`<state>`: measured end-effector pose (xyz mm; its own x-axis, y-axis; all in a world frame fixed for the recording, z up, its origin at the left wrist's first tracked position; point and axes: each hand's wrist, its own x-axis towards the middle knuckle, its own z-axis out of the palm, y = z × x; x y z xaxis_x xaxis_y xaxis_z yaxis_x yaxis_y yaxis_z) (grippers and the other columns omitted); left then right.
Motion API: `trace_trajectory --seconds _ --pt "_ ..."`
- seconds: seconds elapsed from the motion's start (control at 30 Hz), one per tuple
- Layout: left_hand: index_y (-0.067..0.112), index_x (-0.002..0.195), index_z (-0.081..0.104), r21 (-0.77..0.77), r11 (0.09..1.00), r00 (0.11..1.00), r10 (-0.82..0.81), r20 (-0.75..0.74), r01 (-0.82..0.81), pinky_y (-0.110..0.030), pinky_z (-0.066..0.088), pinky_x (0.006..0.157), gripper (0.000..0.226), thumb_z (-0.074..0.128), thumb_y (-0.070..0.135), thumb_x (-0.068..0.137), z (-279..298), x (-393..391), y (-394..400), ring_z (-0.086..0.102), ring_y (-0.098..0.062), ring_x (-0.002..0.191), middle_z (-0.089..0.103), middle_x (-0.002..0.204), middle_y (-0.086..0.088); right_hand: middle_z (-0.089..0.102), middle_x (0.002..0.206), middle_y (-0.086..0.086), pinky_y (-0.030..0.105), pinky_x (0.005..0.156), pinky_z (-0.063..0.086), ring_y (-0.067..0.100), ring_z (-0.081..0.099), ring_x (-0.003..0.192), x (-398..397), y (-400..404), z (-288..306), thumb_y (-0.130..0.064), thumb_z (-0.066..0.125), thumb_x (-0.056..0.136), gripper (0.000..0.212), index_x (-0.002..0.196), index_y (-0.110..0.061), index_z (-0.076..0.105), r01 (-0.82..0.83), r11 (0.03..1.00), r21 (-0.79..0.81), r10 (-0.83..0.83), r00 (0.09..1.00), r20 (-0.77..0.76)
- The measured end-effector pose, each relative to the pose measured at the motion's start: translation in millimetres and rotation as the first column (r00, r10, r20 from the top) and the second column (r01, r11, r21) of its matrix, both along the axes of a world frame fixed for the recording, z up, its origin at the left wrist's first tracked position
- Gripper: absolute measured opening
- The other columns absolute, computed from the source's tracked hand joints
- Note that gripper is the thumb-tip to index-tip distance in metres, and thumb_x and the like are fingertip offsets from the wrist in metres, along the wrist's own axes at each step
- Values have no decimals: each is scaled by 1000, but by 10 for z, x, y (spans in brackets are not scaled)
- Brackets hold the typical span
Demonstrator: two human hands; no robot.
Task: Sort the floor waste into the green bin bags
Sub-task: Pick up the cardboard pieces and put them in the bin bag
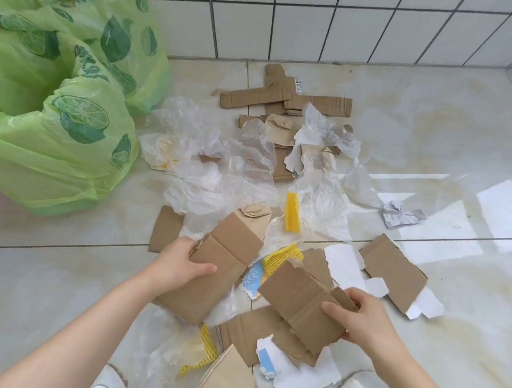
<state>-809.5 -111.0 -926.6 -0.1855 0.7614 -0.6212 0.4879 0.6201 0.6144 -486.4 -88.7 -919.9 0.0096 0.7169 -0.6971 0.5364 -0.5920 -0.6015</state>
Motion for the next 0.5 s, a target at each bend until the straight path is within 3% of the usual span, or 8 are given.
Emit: trace_trajectory --seconds 0.13,0.27,0.37,0.5 --pt "22 101 65 -29 999 991 -19 -135 15 -41 48 94 36 80 34 70 -124 22 -16 56 -21 107 54 115 -2 64 74 3 33 63 43 22 60 72 70 -137 -51 -22 72 77 17 75 -9 62 -34 998 48 25 982 187" --pt "20 99 69 -79 997 993 -12 -117 3 -42 53 88 47 80 45 60 -168 56 -18 61 -20 101 58 112 -2 65 80 6 32 63 42 22 60 76 58 -190 -81 -23 71 78 16 79 -10 61 -34 999 7 32 977 213" --pt "15 93 73 -108 994 999 7 -47 -12 -38 57 79 32 84 29 66 -139 104 -17 66 -17 88 69 100 -2 66 81 6 32 65 42 23 60 78 24 -197 -126 -23 70 78 17 82 -10 60 -36 999 -40 44 976 215" --pt "12 96 72 -141 979 985 157 73 -145 -35 59 73 29 83 16 70 -87 96 -40 71 -19 80 74 91 -4 66 77 3 32 64 43 21 61 76 -6 -167 -96 -19 71 77 13 80 -9 63 10 999 -46 -2 984 181"
